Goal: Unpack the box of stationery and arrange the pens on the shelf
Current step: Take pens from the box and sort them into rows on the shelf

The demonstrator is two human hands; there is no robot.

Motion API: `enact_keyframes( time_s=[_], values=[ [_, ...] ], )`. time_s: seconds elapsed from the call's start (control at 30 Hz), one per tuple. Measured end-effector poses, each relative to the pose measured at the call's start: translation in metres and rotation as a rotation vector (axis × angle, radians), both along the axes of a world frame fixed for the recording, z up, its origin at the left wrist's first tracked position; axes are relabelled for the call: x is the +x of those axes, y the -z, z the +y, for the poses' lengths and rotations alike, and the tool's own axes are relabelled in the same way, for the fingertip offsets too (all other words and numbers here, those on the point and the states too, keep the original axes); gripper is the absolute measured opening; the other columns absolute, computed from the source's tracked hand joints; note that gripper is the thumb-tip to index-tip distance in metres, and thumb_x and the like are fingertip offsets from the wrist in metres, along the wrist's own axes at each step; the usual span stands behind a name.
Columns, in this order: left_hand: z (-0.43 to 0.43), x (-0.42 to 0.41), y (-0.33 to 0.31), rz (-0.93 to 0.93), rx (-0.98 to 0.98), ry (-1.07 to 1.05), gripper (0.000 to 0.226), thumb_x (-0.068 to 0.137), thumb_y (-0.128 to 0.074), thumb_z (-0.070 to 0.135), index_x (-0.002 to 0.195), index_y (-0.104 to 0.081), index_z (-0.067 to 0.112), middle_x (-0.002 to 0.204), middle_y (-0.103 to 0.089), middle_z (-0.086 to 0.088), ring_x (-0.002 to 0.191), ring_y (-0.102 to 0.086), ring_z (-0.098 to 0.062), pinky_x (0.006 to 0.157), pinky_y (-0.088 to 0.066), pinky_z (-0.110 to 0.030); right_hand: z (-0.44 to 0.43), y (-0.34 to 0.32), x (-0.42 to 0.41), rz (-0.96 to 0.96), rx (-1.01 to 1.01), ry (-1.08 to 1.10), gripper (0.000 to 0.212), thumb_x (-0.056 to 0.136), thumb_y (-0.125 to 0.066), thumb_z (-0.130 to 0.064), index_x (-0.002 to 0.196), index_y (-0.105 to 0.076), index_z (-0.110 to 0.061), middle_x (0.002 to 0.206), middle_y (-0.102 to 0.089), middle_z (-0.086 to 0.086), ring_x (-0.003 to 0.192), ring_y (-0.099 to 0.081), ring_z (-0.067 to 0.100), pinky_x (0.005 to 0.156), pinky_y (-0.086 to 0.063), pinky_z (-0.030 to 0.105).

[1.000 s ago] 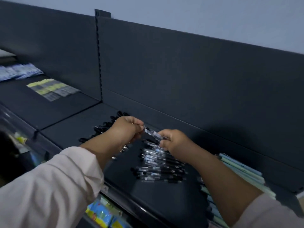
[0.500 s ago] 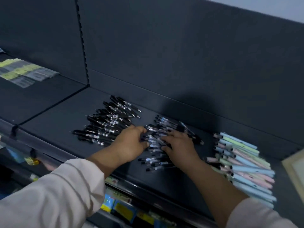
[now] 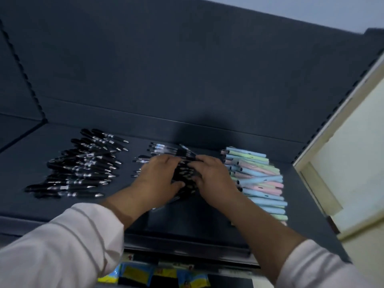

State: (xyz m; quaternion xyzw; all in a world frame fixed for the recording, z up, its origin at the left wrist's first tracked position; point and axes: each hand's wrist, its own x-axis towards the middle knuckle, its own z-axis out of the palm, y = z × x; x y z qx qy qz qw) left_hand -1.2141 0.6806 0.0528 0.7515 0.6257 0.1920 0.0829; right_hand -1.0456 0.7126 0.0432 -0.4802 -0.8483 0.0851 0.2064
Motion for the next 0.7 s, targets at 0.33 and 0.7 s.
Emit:
enact_keyframes(
  time_s=[0.33,0.7],
  values=[
    [0.010,0.120,-0.010,-0.245,-0.227,0.164,0.084,0.088,-0.058,0.047,0.151,-0.007,0.023,0.157,-0.010,0.003,0.143,-0.010,-0.010,0.108,-0.012,-0.017,0.012,-0.019,0.145,-0.154,-0.069,0.232,0.042,0.093,-0.052,-0.033,0.133,-0.053,-0.021,0.144,-0.041,0.003,0.131,-0.035,0.025,0.109,-0.030,0.036],
    [0.025,0.164,0.008,-0.557,-0.374,-0.068,0.083,0.080,-0.069,0.045,0.145,-0.022,0.025,0.137,-0.033,0.009,0.128,-0.035,-0.008,0.095,-0.036,-0.017,0.017,0.011,0.182,-0.058,0.085,0.176,0.021,0.073,-0.063,-0.034,0.089,-0.070,-0.021,0.082,-0.059,0.001,0.080,-0.058,0.028,0.072,-0.045,0.036]
  ],
)
